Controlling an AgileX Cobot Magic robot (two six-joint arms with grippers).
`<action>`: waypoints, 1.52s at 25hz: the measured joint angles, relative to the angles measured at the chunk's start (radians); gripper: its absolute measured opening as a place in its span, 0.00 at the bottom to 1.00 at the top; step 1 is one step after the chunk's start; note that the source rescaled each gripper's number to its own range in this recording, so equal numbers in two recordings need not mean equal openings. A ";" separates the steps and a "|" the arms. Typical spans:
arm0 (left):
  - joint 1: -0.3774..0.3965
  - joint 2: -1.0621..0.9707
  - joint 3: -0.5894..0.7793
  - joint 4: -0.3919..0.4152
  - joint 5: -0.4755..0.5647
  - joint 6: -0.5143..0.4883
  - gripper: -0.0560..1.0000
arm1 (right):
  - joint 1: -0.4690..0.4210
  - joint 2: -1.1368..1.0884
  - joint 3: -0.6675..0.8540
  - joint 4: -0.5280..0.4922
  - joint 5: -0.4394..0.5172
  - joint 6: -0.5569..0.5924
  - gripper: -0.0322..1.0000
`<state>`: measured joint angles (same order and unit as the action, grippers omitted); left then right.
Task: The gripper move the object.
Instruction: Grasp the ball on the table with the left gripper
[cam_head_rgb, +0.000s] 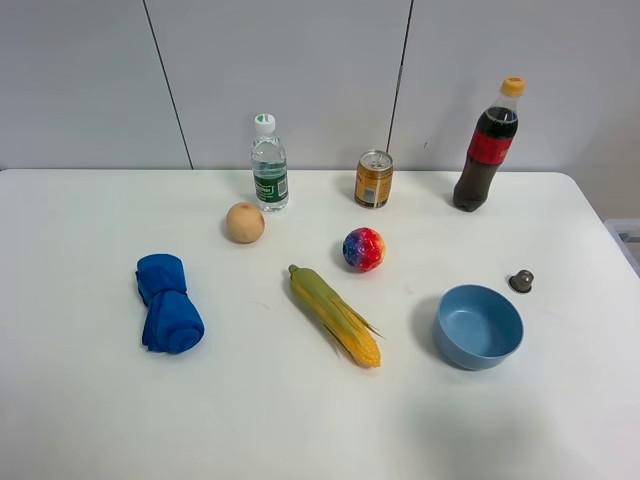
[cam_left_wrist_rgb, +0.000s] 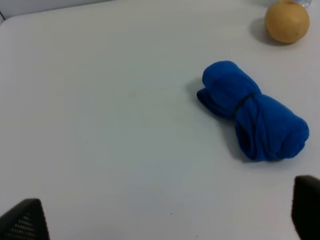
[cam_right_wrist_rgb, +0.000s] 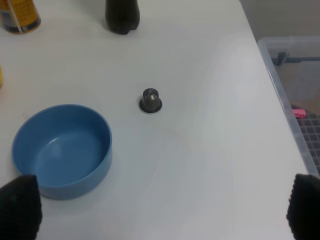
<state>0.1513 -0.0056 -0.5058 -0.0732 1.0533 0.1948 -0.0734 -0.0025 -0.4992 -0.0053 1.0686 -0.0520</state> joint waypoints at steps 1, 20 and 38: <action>0.000 0.000 0.000 0.000 0.000 0.000 0.98 | 0.000 0.000 0.000 0.000 0.000 0.000 1.00; 0.000 0.000 0.000 0.000 0.000 0.000 0.98 | 0.000 0.000 0.000 0.000 0.000 0.000 1.00; 0.000 0.102 -0.025 -0.248 -0.034 0.179 0.82 | 0.000 0.000 0.000 0.005 0.000 0.000 1.00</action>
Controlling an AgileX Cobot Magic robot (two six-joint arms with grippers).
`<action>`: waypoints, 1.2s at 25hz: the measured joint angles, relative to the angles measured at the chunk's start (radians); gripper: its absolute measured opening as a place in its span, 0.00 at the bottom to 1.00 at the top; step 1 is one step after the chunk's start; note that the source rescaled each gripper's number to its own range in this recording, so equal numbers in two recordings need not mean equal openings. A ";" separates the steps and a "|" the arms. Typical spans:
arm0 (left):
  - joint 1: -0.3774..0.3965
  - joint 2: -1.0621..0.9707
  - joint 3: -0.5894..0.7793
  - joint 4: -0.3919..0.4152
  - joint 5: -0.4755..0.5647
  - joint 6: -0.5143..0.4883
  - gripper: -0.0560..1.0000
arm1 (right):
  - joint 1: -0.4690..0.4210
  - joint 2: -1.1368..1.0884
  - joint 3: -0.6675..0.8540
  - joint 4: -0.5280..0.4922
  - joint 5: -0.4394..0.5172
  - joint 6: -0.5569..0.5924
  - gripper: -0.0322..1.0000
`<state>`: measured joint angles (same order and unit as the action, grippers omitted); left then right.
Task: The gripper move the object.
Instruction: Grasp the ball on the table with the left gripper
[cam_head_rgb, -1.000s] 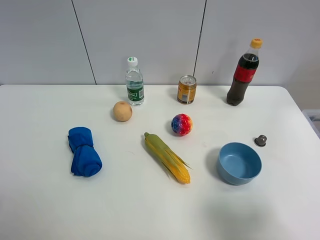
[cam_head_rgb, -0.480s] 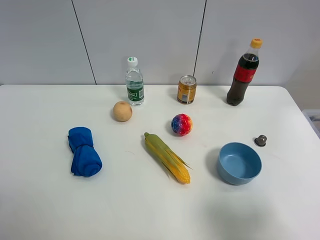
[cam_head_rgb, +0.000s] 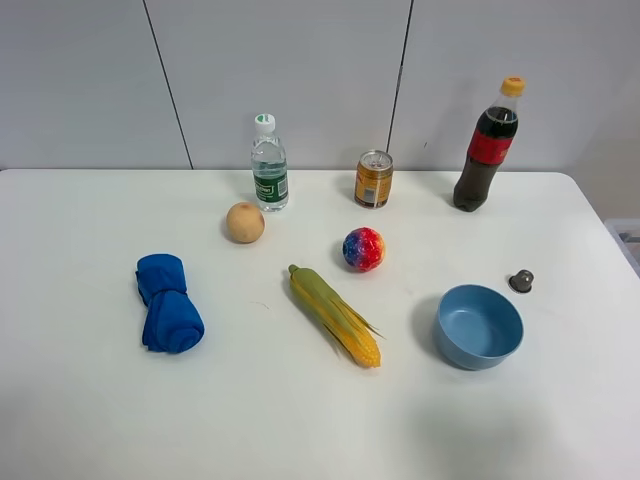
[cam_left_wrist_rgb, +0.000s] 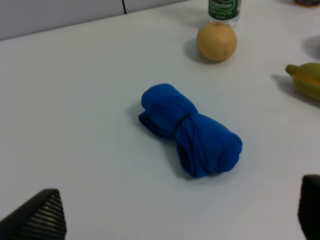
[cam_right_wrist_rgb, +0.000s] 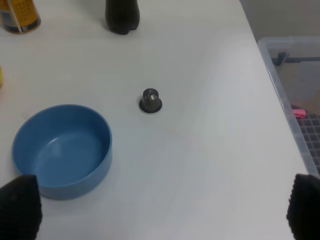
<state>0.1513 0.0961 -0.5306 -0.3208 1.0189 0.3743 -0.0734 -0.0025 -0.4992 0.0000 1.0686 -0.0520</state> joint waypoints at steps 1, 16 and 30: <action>0.000 0.027 0.000 -0.014 -0.010 0.004 0.82 | 0.000 0.000 0.000 -0.005 0.000 0.000 1.00; -0.027 0.481 -0.151 -0.085 -0.236 0.158 0.82 | 0.000 0.000 0.000 0.000 0.000 0.000 1.00; -0.512 1.003 -0.368 -0.039 -0.497 0.163 0.81 | 0.000 0.000 0.000 0.000 0.000 0.000 1.00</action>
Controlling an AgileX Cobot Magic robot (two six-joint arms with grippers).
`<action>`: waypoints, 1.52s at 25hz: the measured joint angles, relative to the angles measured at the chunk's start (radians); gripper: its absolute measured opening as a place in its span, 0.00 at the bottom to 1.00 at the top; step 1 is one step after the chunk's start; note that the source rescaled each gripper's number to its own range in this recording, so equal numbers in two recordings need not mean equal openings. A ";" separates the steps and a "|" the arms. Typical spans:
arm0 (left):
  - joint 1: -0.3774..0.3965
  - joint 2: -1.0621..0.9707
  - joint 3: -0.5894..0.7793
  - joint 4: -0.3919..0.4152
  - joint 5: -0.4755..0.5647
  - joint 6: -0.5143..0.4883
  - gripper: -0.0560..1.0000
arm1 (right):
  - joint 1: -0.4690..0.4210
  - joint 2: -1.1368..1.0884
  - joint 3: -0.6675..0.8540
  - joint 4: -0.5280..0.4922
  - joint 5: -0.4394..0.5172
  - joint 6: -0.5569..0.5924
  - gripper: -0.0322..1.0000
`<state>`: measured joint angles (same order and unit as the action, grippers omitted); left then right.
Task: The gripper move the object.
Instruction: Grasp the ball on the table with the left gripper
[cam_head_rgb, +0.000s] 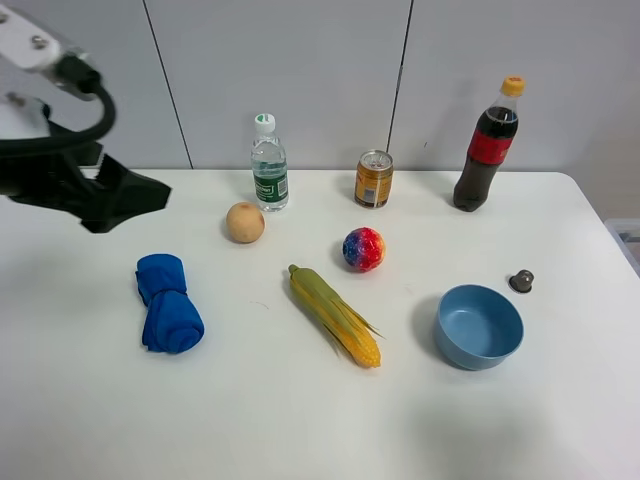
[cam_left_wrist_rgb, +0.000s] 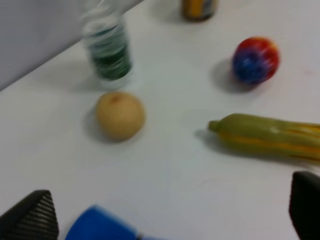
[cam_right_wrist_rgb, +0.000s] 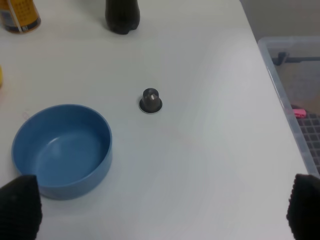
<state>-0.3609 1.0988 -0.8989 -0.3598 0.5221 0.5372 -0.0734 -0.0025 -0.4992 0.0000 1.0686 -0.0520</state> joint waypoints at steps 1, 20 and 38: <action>-0.044 0.033 -0.008 0.000 -0.037 -0.005 0.81 | 0.000 0.000 0.000 -0.005 0.000 0.000 1.00; -0.407 0.571 -0.211 0.081 -0.434 -0.403 0.88 | 0.000 0.000 0.000 -0.005 0.000 0.000 1.00; -0.407 0.969 -0.603 0.221 -0.174 -0.437 0.89 | 0.000 0.000 0.000 -0.005 0.000 0.000 1.00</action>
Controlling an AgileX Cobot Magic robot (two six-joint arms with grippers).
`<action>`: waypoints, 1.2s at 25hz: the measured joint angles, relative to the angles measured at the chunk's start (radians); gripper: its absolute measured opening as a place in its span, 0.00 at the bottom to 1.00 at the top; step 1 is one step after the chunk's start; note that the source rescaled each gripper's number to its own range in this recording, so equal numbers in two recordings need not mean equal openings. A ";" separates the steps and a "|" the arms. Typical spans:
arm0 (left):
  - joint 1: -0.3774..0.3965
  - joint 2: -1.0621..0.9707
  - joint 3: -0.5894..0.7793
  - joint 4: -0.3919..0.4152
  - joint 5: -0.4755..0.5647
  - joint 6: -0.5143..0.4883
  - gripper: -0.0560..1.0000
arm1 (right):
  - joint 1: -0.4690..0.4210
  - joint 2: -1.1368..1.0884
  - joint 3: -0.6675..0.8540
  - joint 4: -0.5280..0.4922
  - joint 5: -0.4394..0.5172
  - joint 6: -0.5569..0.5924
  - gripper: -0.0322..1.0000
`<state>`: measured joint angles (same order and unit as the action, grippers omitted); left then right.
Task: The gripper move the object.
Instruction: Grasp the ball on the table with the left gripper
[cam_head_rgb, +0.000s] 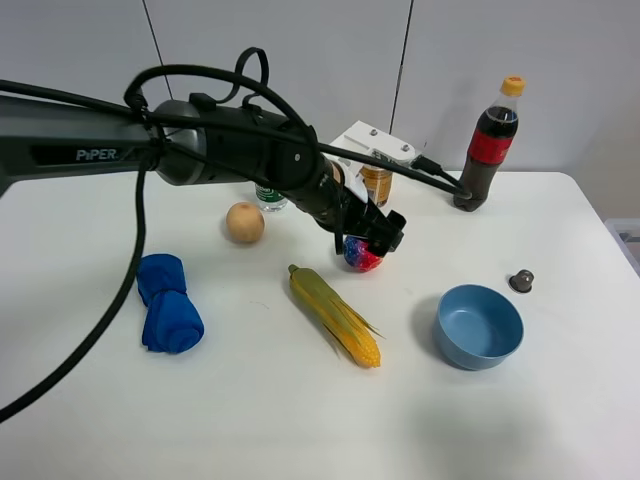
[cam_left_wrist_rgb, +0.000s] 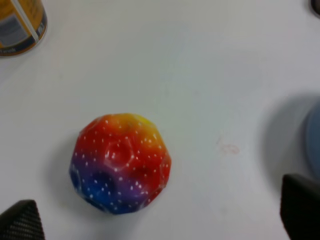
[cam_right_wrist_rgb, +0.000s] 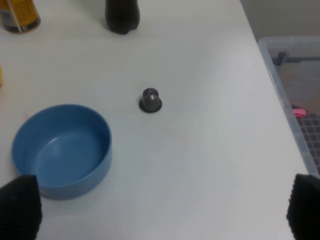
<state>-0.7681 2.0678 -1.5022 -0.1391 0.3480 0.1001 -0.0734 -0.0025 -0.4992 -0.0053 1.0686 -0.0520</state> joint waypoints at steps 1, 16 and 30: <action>0.000 0.017 -0.016 0.008 0.000 0.000 0.89 | 0.000 0.000 0.000 0.000 0.000 0.000 1.00; 0.000 0.209 -0.157 0.056 0.019 0.000 0.89 | 0.000 0.000 0.000 0.005 0.000 0.000 1.00; 0.000 0.281 -0.163 0.120 -0.067 0.000 0.89 | 0.000 0.000 0.000 0.005 0.000 0.000 1.00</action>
<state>-0.7681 2.3486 -1.6648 -0.0187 0.2814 0.1001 -0.0734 -0.0025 -0.4992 0.0000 1.0686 -0.0520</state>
